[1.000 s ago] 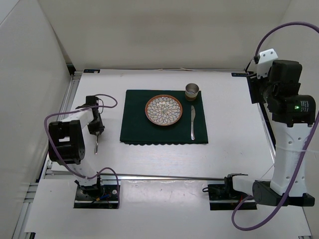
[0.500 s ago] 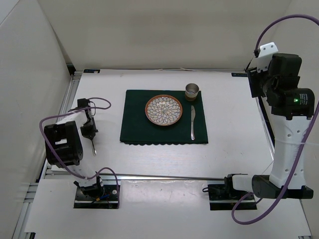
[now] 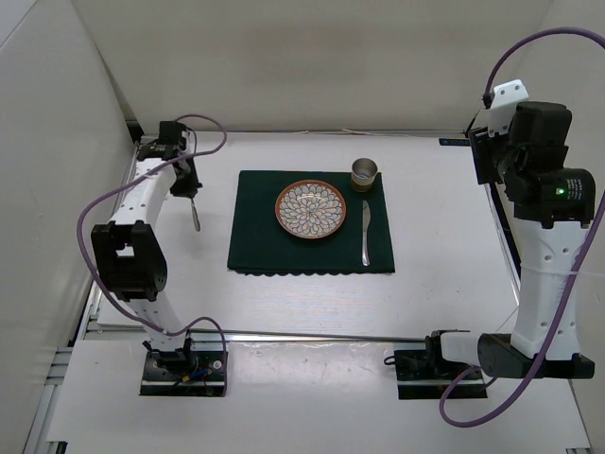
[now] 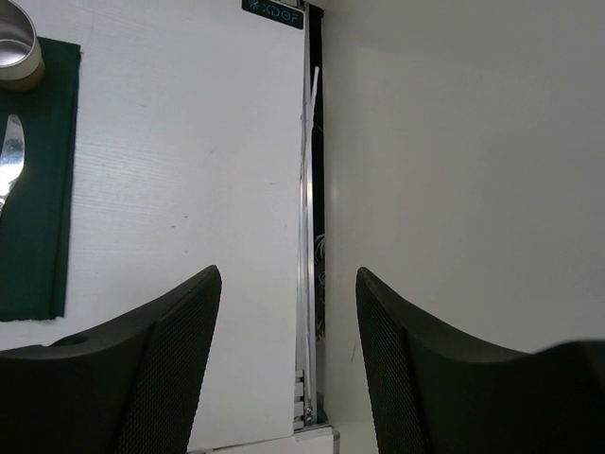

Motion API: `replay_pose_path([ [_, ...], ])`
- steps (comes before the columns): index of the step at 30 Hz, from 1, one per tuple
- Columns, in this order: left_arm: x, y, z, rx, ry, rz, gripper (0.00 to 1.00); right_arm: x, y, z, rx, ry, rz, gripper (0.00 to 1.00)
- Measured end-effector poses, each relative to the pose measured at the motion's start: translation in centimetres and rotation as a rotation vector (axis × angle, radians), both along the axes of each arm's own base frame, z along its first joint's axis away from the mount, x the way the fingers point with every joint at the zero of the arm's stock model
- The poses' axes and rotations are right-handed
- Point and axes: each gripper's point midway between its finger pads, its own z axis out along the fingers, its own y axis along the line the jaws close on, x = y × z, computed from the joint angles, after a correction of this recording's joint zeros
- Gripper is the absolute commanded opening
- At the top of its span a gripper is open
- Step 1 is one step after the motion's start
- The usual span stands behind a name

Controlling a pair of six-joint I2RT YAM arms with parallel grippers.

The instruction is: Set the dinner table for one person

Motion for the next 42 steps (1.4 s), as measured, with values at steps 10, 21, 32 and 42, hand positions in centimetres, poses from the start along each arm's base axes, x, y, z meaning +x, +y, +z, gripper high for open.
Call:
replay_pose_path([
  [10,-4.4,-11.1,-4.9,-0.081,0.214,-0.195,0.10,-0.6,-0.3,0.4,-0.008,-0.021,-0.016,0.63],
  [21,-5.6,-15.8,-9.2,-0.104,0.305,-0.274,0.10,-1.0,-0.4,0.8,-0.009,-0.037,-0.016,0.63],
  [32,-4.9,-15.5,-11.5,-0.092,0.299,-0.253,0.10,-1.0,-0.4,0.8,-0.009,-0.037,-0.016,0.63],
  [42,-3.1,-16.0,-11.9,-0.097,0.278,-0.241,0.10,-1.1,-0.4,0.8,-0.009,-0.037,-0.016,0.63],
])
